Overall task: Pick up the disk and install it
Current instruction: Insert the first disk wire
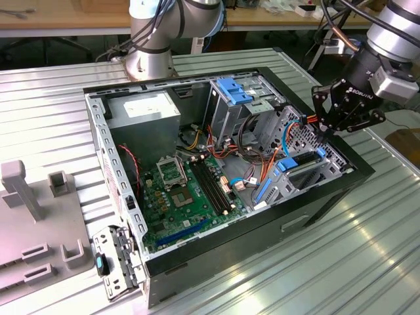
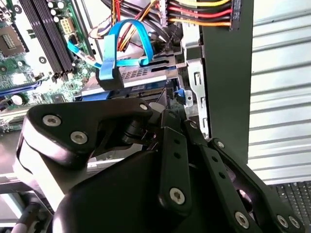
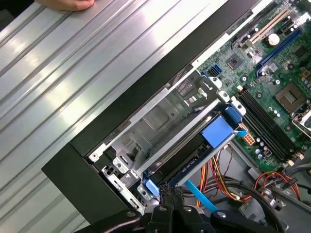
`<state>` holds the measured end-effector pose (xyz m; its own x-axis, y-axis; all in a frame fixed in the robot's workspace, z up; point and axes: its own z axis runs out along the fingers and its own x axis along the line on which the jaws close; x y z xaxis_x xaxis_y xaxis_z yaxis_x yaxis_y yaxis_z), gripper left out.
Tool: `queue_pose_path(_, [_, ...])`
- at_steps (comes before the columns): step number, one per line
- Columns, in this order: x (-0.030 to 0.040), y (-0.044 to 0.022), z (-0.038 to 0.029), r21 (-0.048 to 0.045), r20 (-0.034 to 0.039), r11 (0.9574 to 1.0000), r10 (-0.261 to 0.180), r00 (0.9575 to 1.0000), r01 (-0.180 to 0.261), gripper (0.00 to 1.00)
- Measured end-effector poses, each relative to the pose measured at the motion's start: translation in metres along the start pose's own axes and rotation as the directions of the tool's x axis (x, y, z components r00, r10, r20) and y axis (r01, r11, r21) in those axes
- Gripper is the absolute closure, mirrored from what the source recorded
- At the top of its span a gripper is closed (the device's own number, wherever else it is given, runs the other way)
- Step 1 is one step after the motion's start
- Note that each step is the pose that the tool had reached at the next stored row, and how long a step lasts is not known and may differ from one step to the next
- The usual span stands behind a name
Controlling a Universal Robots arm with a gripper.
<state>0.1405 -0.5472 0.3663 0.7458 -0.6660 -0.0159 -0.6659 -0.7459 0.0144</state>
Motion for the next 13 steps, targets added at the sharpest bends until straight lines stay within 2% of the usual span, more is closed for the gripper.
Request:
queue_pose_path(2, [-0.0005,-0.0028,0.0,0.0001,0.0,1.0,-0.005,1.0,0.005,0.89])
queue_pose_path(5, [-0.0055,-0.0092,0.0,-0.0001,-0.0001,0.9999,-0.014,0.9999,0.014,0.89])
queue_pose_path(6, [-0.008,-0.0122,0.0,-0.0003,-0.0003,0.9998,-0.022,0.9998,0.022,0.89])
queue_pose_path(8, [-0.0081,-0.0124,0.0,-0.0009,-0.0007,0.9984,-0.057,0.9984,0.057,0.89])
queue_pose_path(9, [-0.0082,-0.0125,0.0,-0.0014,-0.0011,0.9959,-0.091,0.9959,0.091,0.89])
queue_pose_path(11, [-0.0082,-0.0125,0.0,-0.0021,-0.0017,0.9918,-0.128,0.9918,0.128,0.89])
queue_pose_path(12, [-0.0082,-0.0126,0.0,-0.0026,-0.002,0.9876,-0.157,0.9876,0.157,0.89])
queue_pose_path(13, [-0.0085,-0.0133,-0.0001,-0.0028,-0.0021,0.9866,-0.163,0.9866,0.163,0.89])
